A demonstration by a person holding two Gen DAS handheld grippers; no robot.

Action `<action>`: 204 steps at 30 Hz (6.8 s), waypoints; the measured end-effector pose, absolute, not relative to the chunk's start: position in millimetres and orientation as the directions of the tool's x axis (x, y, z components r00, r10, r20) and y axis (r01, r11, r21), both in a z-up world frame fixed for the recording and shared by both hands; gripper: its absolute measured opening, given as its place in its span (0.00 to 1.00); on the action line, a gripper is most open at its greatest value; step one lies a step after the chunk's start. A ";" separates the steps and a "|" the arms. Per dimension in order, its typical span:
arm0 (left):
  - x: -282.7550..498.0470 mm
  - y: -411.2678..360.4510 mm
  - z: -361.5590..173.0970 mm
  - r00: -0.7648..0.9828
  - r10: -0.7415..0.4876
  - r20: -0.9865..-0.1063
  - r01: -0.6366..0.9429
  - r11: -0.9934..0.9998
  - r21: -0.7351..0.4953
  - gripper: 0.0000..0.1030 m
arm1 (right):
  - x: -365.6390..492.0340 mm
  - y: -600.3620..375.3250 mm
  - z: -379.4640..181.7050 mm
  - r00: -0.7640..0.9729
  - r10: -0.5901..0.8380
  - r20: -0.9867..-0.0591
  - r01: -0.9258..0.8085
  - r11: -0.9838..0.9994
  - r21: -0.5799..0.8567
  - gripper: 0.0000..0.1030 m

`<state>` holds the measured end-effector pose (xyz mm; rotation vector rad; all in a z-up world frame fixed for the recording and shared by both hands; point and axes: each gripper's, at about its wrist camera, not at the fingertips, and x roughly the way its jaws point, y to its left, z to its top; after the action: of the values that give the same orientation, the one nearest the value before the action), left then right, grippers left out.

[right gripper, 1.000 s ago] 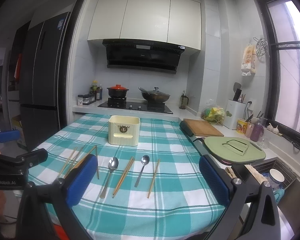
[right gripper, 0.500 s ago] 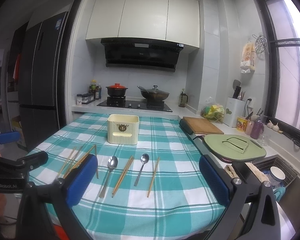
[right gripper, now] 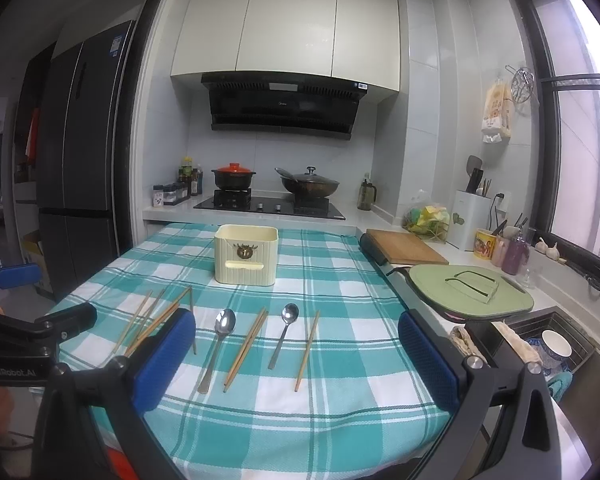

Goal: Organize utensils

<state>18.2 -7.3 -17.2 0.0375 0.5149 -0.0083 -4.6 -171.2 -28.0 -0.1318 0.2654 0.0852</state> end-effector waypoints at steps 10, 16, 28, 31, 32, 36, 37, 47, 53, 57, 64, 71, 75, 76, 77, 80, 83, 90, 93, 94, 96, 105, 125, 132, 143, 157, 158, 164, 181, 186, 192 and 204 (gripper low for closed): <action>22.5 -10.6 -19.0 0.859 -0.005 -0.512 0.026 0.999 0.036 1.00 | -1.7 -172.5 -30.5 0.960 0.063 -0.273 -0.099 0.988 -0.119 1.00; 23.4 -11.4 -19.2 0.861 0.000 -0.508 0.023 0.999 0.040 1.00 | 0.6 -174.3 -32.6 0.957 0.066 -0.282 -0.103 0.988 -0.117 1.00; 26.9 -10.9 -19.2 0.859 0.003 -0.512 0.020 0.999 0.040 1.00 | 3.5 -174.4 -33.8 0.955 0.064 -0.290 -0.101 0.988 -0.113 1.00; 26.7 -11.3 -18.8 0.859 0.003 -0.512 0.021 0.999 0.040 1.00 | 4.0 -173.9 -34.4 0.955 0.063 -0.290 -0.100 0.988 -0.114 1.00; 26.8 -11.3 -18.8 0.859 0.002 -0.511 0.021 0.999 0.040 1.00 | 4.3 -174.1 -34.2 0.955 0.064 -0.290 -0.101 0.988 -0.114 1.00; 27.5 -11.2 -18.8 0.859 0.002 -0.512 0.022 0.999 0.042 1.00 | 4.5 -174.5 -33.4 0.955 0.063 -0.291 -0.100 0.989 -0.112 1.00; 27.0 -11.2 -18.4 0.859 0.003 -0.512 0.021 0.999 0.040 1.00 | 5.0 -174.5 -33.8 0.955 0.063 -0.291 -0.099 0.989 -0.112 1.00; 28.0 -13.7 -19.7 0.862 0.004 -0.506 0.019 0.999 0.040 1.00 | 5.6 -175.4 -33.2 0.954 0.063 -0.292 -0.099 0.989 -0.111 1.00; 28.0 -13.9 -20.5 0.862 0.007 -0.507 0.018 0.999 0.045 1.00 | 5.3 -175.9 -33.6 0.954 0.065 -0.291 -0.101 0.989 -0.111 1.00; 28.6 -11.9 -21.4 0.857 0.016 -0.514 0.016 0.998 0.058 1.00 | 6.7 -178.0 -32.0 0.953 0.071 -0.293 -0.108 0.988 -0.112 1.00; 25.3 -14.0 -20.1 0.867 0.021 -0.499 0.031 0.995 0.096 1.00 | 10.5 -175.3 -30.8 0.952 0.077 -0.296 -0.119 0.985 -0.128 1.00; 31.2 -14.5 -21.1 0.863 0.005 -0.505 0.045 0.995 0.087 1.00 | 16.3 -167.6 -34.7 0.949 0.075 -0.306 -0.124 0.981 -0.146 1.00; 32.3 -11.3 -20.6 0.869 0.009 -0.494 0.030 0.997 0.071 1.00 | 19.5 -166.1 -36.1 0.948 0.066 -0.311 -0.117 0.982 -0.148 1.00; 32.6 -10.1 -20.5 0.871 0.011 -0.491 0.025 0.997 0.067 1.00 | 21.0 -165.9 -36.5 0.947 0.065 -0.313 -0.117 0.982 -0.147 1.00; 33.6 -8.9 -20.5 0.871 0.012 -0.492 0.021 0.998 0.061 1.00 | 22.6 -165.3 -37.3 0.946 0.065 -0.317 -0.116 0.982 -0.146 1.00; 38.1 -4.9 -23.1 0.866 0.013 -0.499 0.010 0.999 0.043 1.00 | 29.9 -165.2 -39.9 0.940 0.069 -0.334 -0.120 0.984 -0.134 1.00; 41.6 0.5 -26.7 0.859 0.000 -0.511 0.011 1.000 0.019 1.00 | 37.6 -166.6 -43.1 0.934 0.074 -0.351 -0.119 0.987 -0.107 1.00; 57.7 16.4 -39.6 0.833 -0.008 -0.553 -0.009 1.000 -0.028 1.00 | 57.9 -166.8 -52.6 0.921 0.092 -0.379 -0.129 0.989 -0.073 1.00; 67.0 29.5 -46.4 0.817 -0.013 -0.576 -0.037 0.997 -0.075 1.00 | 69.3 -163.4 -57.9 0.913 0.082 -0.401 -0.130 0.987 -0.093 1.00; 69.2 33.6 -49.1 0.813 -0.004 -0.582 -0.050 0.996 -0.078 1.00 | 73.3 -162.0 -60.5 0.907 0.078 -0.413 -0.130 0.987 -0.098 1.00; 74.4 41.8 -54.9 0.803 0.026 -0.595 -0.087 0.993 -0.074 1.00 | 80.0 -159.5 -66.5 0.898 0.071 -0.434 -0.131 0.985 -0.110 1.00; 119.5 111.1 -114.2 0.691 0.026 -0.722 -0.243 0.950 -0.199 1.00 | 118.8 -168.0 -106.2 0.812 0.093 -0.576 -0.138 0.990 -0.034 1.00; 242.9 163.8 -161.2 0.527 0.082 -0.846 -0.255 0.965 -0.065 1.00 | 249.8 -203.7 -171.1 0.671 0.074 -0.738 -0.087 0.996 0.020 0.74; 285.4 174.0 -182.1 0.459 0.115 -0.881 -0.255 0.967 -0.007 0.99 | 296.5 -209.2 -191.1 0.587 0.122 -0.800 -0.069 0.993 0.100 0.66; 317.7 177.0 -206.5 0.417 0.177 -0.891 -0.232 0.969 0.084 0.95 | 315.3 -193.6 -211.2 0.555 0.054 -0.830 -0.141 0.990 -0.030 0.66; 368.5 177.6 -204.2 0.514 0.105 -0.851 -0.179 0.984 0.013 0.53 | 396.4 -202.9 -206.2 0.590 0.108 -0.800 -0.155 0.988 0.019 0.20; 368.5 176.2 -204.9 0.536 0.116 -0.836 -0.179 0.984 0.022 0.52 | 398.7 -203.5 -208.8 0.617 0.103 -0.780 -0.156 0.988 0.007 0.16; 366.9 167.7 -205.7 0.610 0.115 -0.784 -0.130 0.990 0.044 0.29 | 400.0 -202.6 -211.0 0.658 0.099 -0.747 -0.151 0.989 -0.001 0.16; 362.5 178.0 -141.4 0.665 -0.007 -0.747 -0.119 0.986 -0.116 0.04 | 435.7 -217.9 -172.4 0.623 0.246 -0.743 -0.157 0.969 0.189 0.07; 338.7 175.7 -96.0 0.711 -0.072 -0.700 -0.074 0.982 -0.176 0.04 | 417.9 -217.4 -124.8 0.638 0.308 -0.706 -0.202 0.951 0.232 0.07; 304.6 171.8 -48.8 0.765 -0.120 -0.633 -0.030 0.975 -0.221 0.04 | 374.7 -215.3 -71.6 0.674 0.383 -0.632 -0.282 0.924 0.259 0.07; 267.8 145.8 9.6 0.819 -0.180 -0.545 0.058 0.971 -0.234 0.04 | 301.2 -204.5 1.4 0.773 0.415 -0.479 -0.373 0.909 0.185 0.07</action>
<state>267.8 145.8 9.6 -0.2112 0.5994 -0.1282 301.2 -204.5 1.4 0.0814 0.5378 0.4275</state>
